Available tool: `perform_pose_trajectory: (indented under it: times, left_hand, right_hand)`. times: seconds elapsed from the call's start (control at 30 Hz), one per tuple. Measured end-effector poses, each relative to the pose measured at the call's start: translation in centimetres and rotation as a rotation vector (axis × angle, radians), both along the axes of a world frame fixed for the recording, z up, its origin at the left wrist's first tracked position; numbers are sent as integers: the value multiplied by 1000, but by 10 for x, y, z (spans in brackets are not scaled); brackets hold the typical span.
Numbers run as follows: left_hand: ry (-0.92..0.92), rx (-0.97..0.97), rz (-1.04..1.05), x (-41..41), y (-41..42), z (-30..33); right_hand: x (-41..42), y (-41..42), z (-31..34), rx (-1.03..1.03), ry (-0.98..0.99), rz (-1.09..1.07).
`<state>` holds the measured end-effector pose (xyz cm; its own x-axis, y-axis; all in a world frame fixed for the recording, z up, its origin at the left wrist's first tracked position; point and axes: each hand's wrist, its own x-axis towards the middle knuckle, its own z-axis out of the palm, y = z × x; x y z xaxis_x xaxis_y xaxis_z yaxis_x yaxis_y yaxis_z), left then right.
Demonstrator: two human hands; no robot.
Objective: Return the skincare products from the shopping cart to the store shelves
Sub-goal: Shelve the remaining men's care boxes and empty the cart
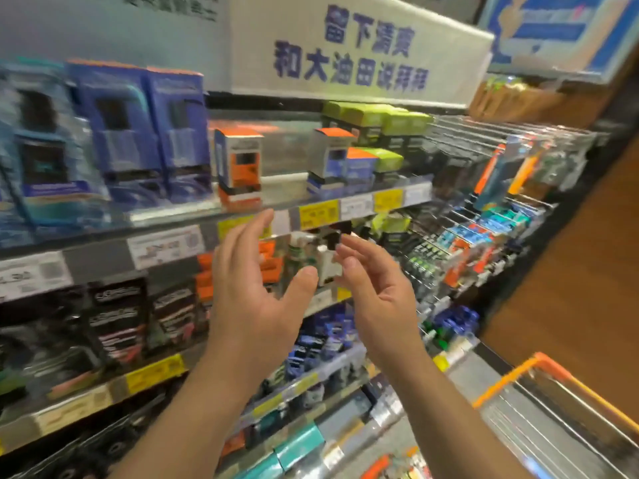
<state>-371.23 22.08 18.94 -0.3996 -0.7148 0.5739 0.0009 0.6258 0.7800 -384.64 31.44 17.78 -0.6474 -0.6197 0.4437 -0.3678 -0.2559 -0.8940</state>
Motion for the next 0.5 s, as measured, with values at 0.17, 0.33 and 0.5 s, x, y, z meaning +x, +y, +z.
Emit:
perform_pose_trajectory:
  times: [0.17,0.33,0.5]
  left_hand:
    - [-137,1,-178,-64,48,-24]
    - [-263,-17,-341,-127,110,-56]
    - [-420,-61,-469,-180,174,-89]
  right_hand:
    - [-36,73,-27,4,-66,-188]
    - [-71,151,-66,10,-179,-406]
    - [-101,227,-109,40,-321,-584]
